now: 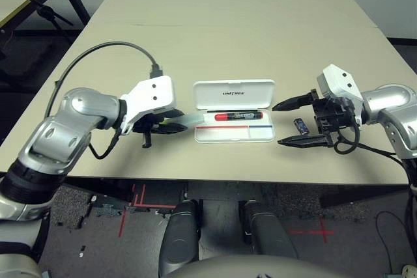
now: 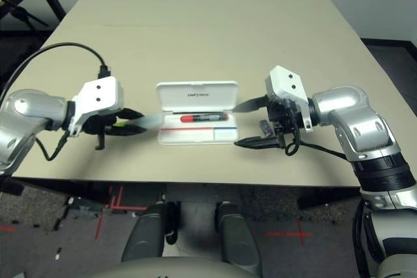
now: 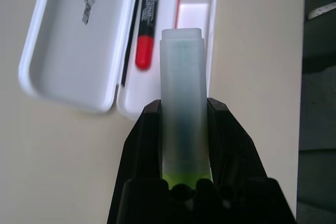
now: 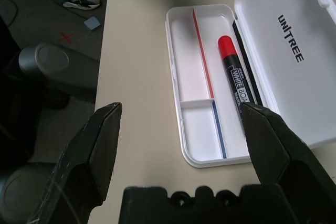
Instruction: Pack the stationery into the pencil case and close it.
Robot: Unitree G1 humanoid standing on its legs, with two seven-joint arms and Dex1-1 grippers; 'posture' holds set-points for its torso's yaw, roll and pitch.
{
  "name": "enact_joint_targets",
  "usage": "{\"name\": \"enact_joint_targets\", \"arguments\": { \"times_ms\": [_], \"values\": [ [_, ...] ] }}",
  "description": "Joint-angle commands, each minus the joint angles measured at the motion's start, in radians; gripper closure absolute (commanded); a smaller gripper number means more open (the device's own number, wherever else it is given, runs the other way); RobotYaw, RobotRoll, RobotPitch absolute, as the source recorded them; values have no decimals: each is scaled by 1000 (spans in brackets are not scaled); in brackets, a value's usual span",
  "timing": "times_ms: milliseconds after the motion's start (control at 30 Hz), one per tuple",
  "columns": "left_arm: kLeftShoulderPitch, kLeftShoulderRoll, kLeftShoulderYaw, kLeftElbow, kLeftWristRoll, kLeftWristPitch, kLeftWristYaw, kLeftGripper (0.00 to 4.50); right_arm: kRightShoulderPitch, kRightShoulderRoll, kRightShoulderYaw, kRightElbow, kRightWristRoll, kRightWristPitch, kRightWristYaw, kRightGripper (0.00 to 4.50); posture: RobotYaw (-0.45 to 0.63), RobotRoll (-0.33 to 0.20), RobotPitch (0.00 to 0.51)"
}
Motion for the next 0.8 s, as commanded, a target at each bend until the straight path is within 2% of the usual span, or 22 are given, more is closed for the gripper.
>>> {"name": "enact_joint_targets", "arguments": {
  "times_ms": [33, 400, 600, 800],
  "values": [
    [-54, -51, -72, 32, 34, -20, -13, 3409, 11, -16, 13, 8, -16, -11, 6, 0, 51, 0, 127],
    [-147, -251, -199, 195, 122, -86, 4, 3409, 34, -49, 4, 14, -38, -26, 1, 0, 28, 0, 123],
    [-152, -313, -240, 236, 154, -112, -7, 3409, 43, -57, -2, 11, -42, -29, -10, 0, 24, 0, 121],
    [-158, -343, -250, 285, 177, -139, -11, 3409, 46, -61, -3, 10, -45, -31, -16, 0, 5, 0, 115]
  ]
}}
